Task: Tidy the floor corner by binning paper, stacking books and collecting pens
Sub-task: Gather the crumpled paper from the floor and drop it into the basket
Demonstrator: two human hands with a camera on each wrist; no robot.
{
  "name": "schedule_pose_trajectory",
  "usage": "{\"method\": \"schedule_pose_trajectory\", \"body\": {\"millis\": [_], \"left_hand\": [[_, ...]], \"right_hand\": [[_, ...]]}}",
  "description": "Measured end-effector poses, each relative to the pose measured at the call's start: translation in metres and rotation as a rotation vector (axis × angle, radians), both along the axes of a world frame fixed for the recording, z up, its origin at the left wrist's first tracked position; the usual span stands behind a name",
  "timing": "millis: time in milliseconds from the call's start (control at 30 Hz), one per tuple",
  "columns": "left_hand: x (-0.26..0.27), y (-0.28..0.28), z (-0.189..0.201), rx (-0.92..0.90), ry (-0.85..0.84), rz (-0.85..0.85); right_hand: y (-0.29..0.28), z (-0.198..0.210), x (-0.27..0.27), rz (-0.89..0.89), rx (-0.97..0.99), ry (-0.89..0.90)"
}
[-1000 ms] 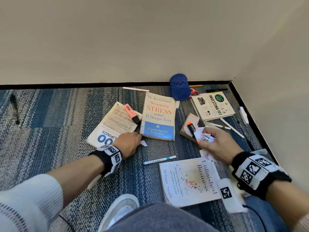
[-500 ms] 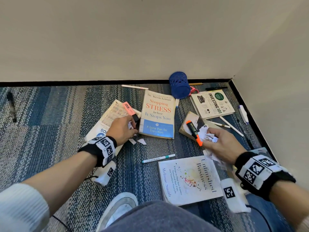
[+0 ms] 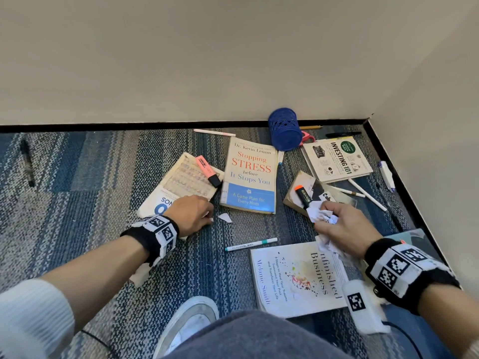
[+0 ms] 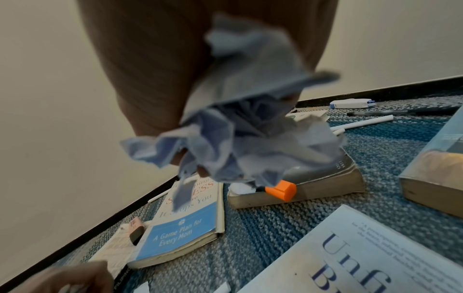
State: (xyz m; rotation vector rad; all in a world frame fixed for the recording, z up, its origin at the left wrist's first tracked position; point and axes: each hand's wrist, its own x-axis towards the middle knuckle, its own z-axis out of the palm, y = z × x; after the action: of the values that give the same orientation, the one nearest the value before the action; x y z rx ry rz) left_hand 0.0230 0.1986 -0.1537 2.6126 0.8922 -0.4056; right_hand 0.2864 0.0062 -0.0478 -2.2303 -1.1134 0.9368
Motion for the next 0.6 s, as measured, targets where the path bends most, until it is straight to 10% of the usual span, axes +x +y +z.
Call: {"method": "schedule_pose_trajectory", "body": {"millis": [133,600], "left_hand": [[0.007,-0.006,0.000,-0.012,-0.220,0.021],[0.027,-0.020,-0.009,0.136,-0.051,-0.083]], "right_hand": [[0.000,-0.002,0.002,-0.006,-0.011,0.007],[-0.005,-0.011,0.011,-0.034,-0.027,0.001]]}}
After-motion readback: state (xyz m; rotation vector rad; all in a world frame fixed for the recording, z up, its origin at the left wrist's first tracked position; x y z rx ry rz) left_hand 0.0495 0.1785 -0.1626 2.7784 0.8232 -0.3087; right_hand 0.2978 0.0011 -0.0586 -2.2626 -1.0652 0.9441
